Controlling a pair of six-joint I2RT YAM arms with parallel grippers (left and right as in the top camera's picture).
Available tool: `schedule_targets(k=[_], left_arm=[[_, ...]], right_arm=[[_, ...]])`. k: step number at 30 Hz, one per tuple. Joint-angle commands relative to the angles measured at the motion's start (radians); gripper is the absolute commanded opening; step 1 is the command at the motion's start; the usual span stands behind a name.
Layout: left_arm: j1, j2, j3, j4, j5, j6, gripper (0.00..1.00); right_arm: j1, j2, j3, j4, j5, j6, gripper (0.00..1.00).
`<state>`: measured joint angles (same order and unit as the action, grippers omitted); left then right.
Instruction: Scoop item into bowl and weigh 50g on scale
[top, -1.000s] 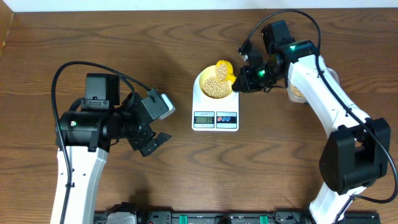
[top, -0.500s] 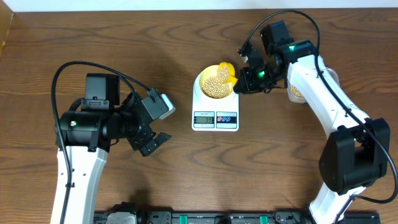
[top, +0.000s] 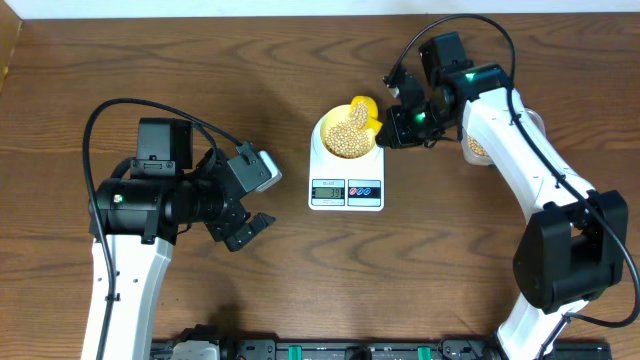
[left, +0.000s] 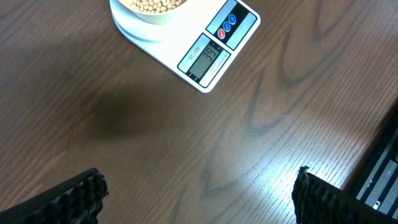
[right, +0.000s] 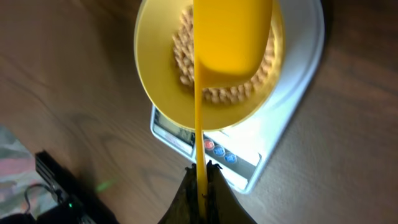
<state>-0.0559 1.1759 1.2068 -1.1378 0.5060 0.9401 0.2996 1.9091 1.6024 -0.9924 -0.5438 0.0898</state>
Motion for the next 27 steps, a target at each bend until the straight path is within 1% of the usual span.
schedule_targets(k=[1,3,4,6,7,8,10,12,13,15,18,20,22,25,26,27], left_arm=[[0.003,-0.007,0.010,-0.003,-0.002,0.009,0.98],[0.003,-0.007,0.010,-0.002,-0.002,0.009,0.98],[0.003,-0.007,0.010,-0.002,-0.002,0.009,0.98],[0.003,-0.007,0.010,-0.002,-0.002,0.009,0.98],[0.003,-0.007,0.010,-0.002,-0.002,0.009,0.98],[0.003,-0.007,0.010,-0.002,-0.002,0.009,0.98],[0.003,-0.007,0.010,-0.002,-0.002,0.009,0.98],[0.003,-0.007,0.010,-0.002,-0.002,0.009,0.98],[0.003,-0.007,0.010,-0.002,-0.002,0.009,0.98],[0.003,-0.007,0.010,-0.002,-0.002,0.009,0.98],[0.003,-0.007,0.010,-0.002,-0.002,0.009,0.98],[0.003,-0.007,0.010,-0.002,-0.002,0.009,0.98],[0.003,-0.007,0.010,-0.002,-0.002,0.009,0.98],[0.003,-0.007,0.010,-0.002,-0.002,0.009,0.98],[0.003,-0.007,0.010,-0.002,-0.002,0.009,0.98],[0.003,-0.007,0.010,-0.002,-0.002,0.009,0.98]], right_arm=[[0.006,-0.031,0.014,-0.003,0.023,0.020,0.01],[0.008,-0.031,0.014,0.000,-0.008,-0.006,0.01],[0.009,-0.034,0.014,-0.016,0.010,-0.032,0.01],[0.005,-0.035,0.014,-0.013,0.021,-0.009,0.01],[0.005,-0.033,0.014,0.003,-0.005,0.011,0.01],[0.005,-0.033,0.014,0.014,-0.029,0.008,0.01],[0.009,-0.034,0.014,0.009,-0.013,-0.019,0.01],[0.005,-0.033,0.014,0.027,-0.018,0.018,0.01],[0.006,-0.033,0.014,0.028,-0.024,0.014,0.01],[0.009,-0.034,0.014,-0.005,0.008,-0.027,0.01],[0.003,-0.031,0.014,0.007,-0.010,0.001,0.01],[0.003,-0.034,0.014,-0.006,0.007,-0.027,0.01],[-0.002,-0.033,0.014,0.013,0.002,0.010,0.01],[0.001,-0.034,0.014,0.012,-0.005,-0.018,0.01],[-0.002,-0.035,0.014,0.006,0.017,-0.004,0.01],[-0.004,-0.034,0.014,0.021,-0.010,0.016,0.01]])
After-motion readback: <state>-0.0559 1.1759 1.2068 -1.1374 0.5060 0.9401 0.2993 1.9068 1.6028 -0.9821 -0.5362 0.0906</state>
